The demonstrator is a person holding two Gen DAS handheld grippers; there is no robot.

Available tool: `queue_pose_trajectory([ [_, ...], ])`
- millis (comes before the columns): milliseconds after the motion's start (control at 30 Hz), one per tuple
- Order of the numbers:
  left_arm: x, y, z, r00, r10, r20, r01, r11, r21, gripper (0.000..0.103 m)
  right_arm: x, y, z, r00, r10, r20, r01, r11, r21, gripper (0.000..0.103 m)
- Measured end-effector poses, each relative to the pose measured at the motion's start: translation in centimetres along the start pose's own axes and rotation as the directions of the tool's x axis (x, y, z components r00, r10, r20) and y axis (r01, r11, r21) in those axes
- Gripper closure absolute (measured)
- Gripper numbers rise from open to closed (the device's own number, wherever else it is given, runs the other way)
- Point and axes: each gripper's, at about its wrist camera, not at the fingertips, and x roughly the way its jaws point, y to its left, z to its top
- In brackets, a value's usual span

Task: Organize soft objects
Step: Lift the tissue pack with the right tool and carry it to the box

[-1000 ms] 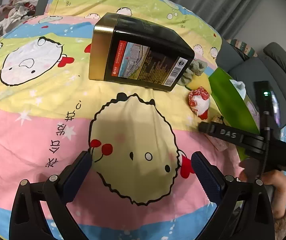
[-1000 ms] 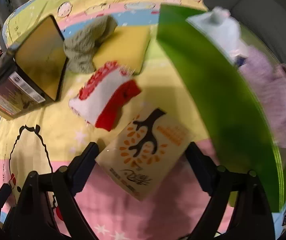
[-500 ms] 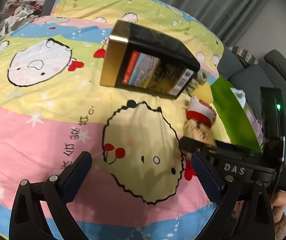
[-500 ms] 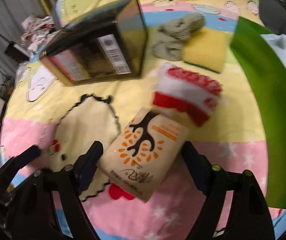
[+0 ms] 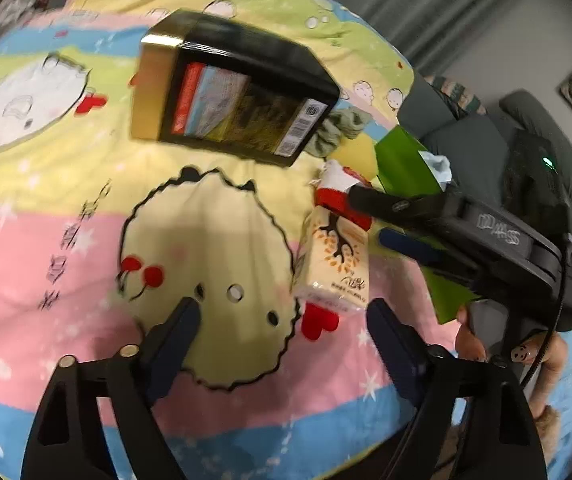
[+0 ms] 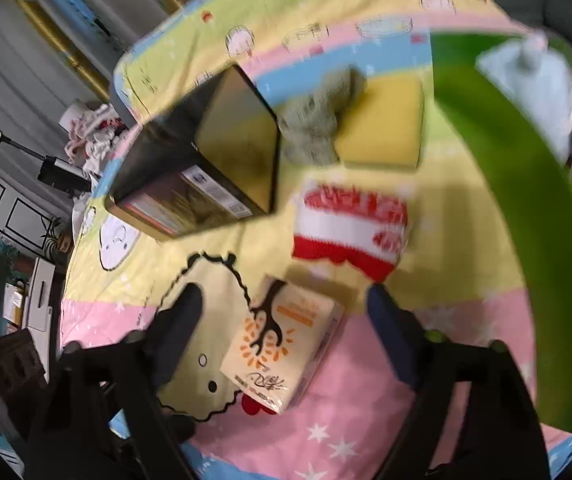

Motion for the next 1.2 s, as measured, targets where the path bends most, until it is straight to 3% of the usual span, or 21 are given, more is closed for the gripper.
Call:
queue_pose_trajectory([
  [100, 1.2, -0.6, 0.7, 0.999, -0.044, -0.012, 0.044, 0.999, 0.015, 0.024, 1.0, -0.5, -0.5, 0.998, 0.015, -0.062, -0.013, 0.999, 0.038, 0.033],
  [200, 2.8, -0.8, 1.1, 0.995, -0.080, -0.063, 0.082, 0.996, 0.021, 0.048, 1.2, -0.2, -1.0, 0.998, 0.016, -0.065, -0.014, 1.000, 0.027, 0.038],
  [300, 3.7, -1.5, 1.3, 0.996, -0.070, -0.062, 0.073, 0.996, 0.045, 0.062, 1.4, -0.6, -1.3, 0.996, 0.042, -0.078, -0.039, 0.998, 0.039, 0.059],
  [433, 3.3, -3.2, 1.6, 0.999, -0.040, -0.032, 0.043, 0.992, 0.121, 0.065, 0.5, -1.3, -1.2, 0.998, 0.054, -0.038, -0.051, 0.995, 0.084, 0.061],
  [600, 1.6, -6.6, 2.9, 0.993, -0.113, 0.039, 0.103, 0.974, 0.201, 0.065, -4.3, -1.9, -0.3, 0.993, 0.054, 0.106, -0.064, 0.994, 0.093, 0.062],
  [700, 1.3, -9.2, 3.4, 0.984, -0.167, 0.057, 0.147, 0.954, 0.260, 0.065, -7.8, -2.5, 0.0, 0.978, 0.006, 0.207, -0.027, 0.995, 0.097, 0.061],
  [867, 2.3, -13.4, 4.1, 0.970, -0.241, 0.038, 0.217, 0.925, 0.313, 0.065, -12.1, -5.0, 0.2, 0.944, -0.069, 0.322, 0.017, 0.987, 0.161, 0.061],
  [1200, 5.3, -19.7, 3.3, 0.949, -0.304, -0.080, 0.311, 0.874, 0.374, 0.065, -15.9, -10.8, -0.7, 0.908, -0.148, 0.392, 0.020, 0.950, 0.313, 0.061],
])
